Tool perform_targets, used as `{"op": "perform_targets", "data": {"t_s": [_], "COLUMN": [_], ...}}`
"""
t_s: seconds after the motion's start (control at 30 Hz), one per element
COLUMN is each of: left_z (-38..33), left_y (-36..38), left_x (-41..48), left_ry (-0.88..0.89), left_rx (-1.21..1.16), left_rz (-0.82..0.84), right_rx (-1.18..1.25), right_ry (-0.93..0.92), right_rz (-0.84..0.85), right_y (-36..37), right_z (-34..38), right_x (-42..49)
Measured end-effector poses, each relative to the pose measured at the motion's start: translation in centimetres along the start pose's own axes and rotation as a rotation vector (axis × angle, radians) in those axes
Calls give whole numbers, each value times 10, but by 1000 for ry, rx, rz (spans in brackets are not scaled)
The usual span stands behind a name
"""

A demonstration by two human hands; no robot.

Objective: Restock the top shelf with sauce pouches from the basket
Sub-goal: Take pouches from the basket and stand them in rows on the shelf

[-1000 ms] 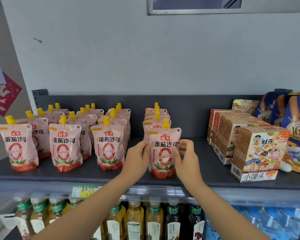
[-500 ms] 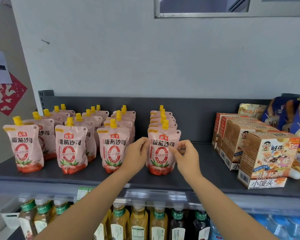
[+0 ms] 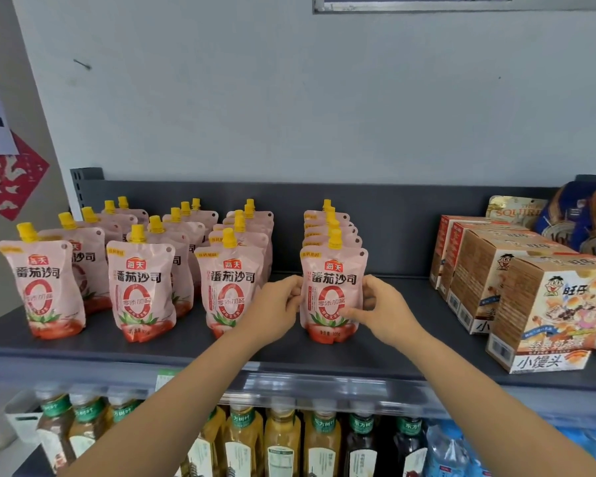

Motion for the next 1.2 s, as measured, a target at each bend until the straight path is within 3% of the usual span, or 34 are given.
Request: {"op": "perform_targets", "data": {"t_s": [0.33, 0.6, 0.7, 0.77, 0.83, 0.97, 1.2], "left_z": [-1, -19, -29, -29, -16, 23, 49], "left_y": [1, -21, -57, -86, -111, -135, -146], "left_x": [-1, -21, -45, -62, -73, -74, -44], "left_ry": [-16, -22, 35, 58, -31, -268, -281], "left_rx": [-11, -12, -30, 16, 40, -73, -140], "left_rz": [8, -124, -336, -502, -621, -649, -450], "right_rx": [-39, -41, -33, 35, 105, 119, 110], "right_ry": [-15, -3, -74, -253, -369, -323, -112], "right_rz": [-20, -69, -359, -547, -479, -165, -173], "right_y": [0, -3, -27, -39, -25, 43, 107], "right_z": [0, -6, -1, 19, 41, 63, 76], "right_x": [0, -6, -23, -45, -60, -64, -26]}}
Point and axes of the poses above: each hand's wrist, its own x-axis towards the middle knuckle, its own y-axis out of the palm, z = x × y, the point moved 9 cm from there along x, towards the middle knuckle, and after that the axes turned 8 degrees about -z, right-handed, at the moved point
